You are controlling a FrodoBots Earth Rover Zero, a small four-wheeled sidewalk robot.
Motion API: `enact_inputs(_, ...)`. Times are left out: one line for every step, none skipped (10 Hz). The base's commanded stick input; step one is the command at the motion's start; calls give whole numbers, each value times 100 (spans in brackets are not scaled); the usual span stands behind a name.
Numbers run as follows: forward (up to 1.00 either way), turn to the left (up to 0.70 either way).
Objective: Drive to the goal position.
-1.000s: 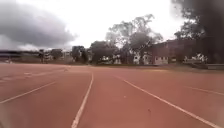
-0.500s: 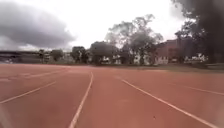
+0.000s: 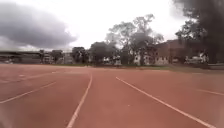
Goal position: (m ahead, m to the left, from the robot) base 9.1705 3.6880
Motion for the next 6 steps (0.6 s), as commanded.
enact_inputs(45, 27)
enact_inputs(45, 27)
enact_inputs(45, 27)
enact_inputs(45, 27)
enact_inputs(45, 27)
enact_inputs(45, 27)
